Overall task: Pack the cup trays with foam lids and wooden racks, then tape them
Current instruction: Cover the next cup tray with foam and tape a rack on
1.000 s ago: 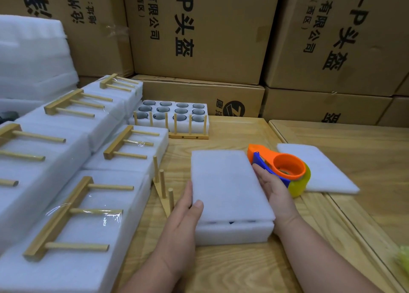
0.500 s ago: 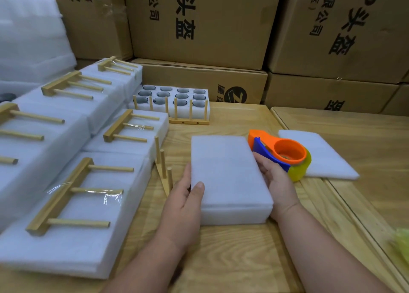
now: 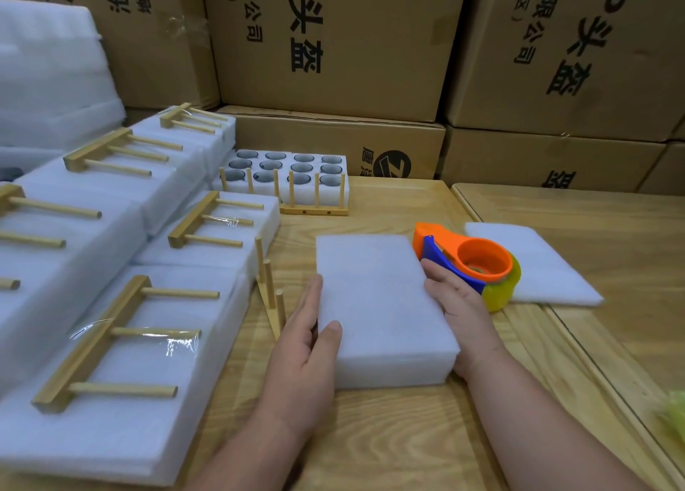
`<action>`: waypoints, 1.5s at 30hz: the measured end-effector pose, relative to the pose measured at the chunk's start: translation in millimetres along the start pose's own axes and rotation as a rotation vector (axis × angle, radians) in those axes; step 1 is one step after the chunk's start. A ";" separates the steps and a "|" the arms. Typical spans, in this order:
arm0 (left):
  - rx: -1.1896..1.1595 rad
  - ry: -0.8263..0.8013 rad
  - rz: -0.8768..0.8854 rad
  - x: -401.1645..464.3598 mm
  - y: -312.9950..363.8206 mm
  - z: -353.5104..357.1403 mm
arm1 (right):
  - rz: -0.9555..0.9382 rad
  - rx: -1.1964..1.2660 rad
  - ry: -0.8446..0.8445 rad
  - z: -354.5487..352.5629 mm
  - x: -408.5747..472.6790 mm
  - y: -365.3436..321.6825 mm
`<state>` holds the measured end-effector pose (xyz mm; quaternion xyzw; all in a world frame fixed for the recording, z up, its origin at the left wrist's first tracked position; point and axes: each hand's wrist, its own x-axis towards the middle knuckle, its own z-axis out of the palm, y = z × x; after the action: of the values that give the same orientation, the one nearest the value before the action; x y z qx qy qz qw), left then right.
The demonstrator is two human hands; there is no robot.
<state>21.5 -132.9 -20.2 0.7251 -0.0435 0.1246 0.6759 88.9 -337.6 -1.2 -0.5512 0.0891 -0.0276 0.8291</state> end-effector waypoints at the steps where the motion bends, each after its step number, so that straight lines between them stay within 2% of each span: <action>1: 0.039 -0.004 0.010 0.1 0.7 0.0 | 0.000 -0.003 0.000 -0.2 0.2 0.2; 8: 0.129 0.017 0.013 -0.1 -0.4 0.8 | 0.118 0.060 -0.086 -1.8 -1.8 -16.7; 9: 0.141 0.022 0.022 0.4 -0.6 0.7 | 0.112 -0.004 -0.064 -0.8 -2.7 -23.5; 10: 0.158 0.026 0.035 1.0 -0.6 0.4 | 0.058 -0.168 -0.031 1.5 -4.4 -31.6; 12: 0.185 0.030 0.060 1.7 0.3 0.4 | -0.173 -0.693 0.038 9.3 -11.2 -46.1; 13: 0.195 0.029 0.077 1.8 0.8 0.1 | -0.322 -0.893 0.002 17.4 -16.9 -51.0; 15: 0.223 0.026 0.117 1.5 2.5 0.7 | -0.492 -1.095 -0.217 40.1 -30.8 -56.6; 18: 0.243 0.009 0.146 2.2 6.9 2.4 | -0.462 -1.365 -0.575 67.1 -30.8 -43.1; 21: 0.237 0.007 0.147 2.6 8.6 2.3 | -0.355 -1.693 -0.666 75.0 -14.2 -33.9; 25: 0.245 0.025 0.137 1.9 4.6 1.1 | -0.303 -1.778 -0.627 76.3 12.9 -37.5; 30: 0.230 0.046 0.160 -1.4 6.6 1.6 | -0.329 -1.829 -0.555 77.0 23.4 -30.5; 32: 0.187 0.168 0.202 -7.0 9.1 0.8 | -0.350 -1.823 -0.550 74.8 23.0 -28.6; 35: 0.162 0.487 0.305 -16.7 14.3 -3.5 | -0.372 -1.829 -0.547 73.4 24.6 -27.7; 38: 0.122 0.641 0.178 -17.2 16.3 -6.2 | -0.387 -1.827 -0.544 72.6 25.9 -25.9; 41: 0.271 0.590 -0.027 -8.8 17.7 -12.0 | -0.395 -1.828 -0.540 71.6 26.1 -24.0; 45: 0.482 0.438 -0.143 -2.4 13.3 -12.8 | -0.393 -1.844 -0.542 71.4 25.1 -23.4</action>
<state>14.5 -121.6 -7.1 0.8213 0.1845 0.2367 0.4851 127.5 -285.4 44.3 -0.9755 -0.2109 0.0427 0.0467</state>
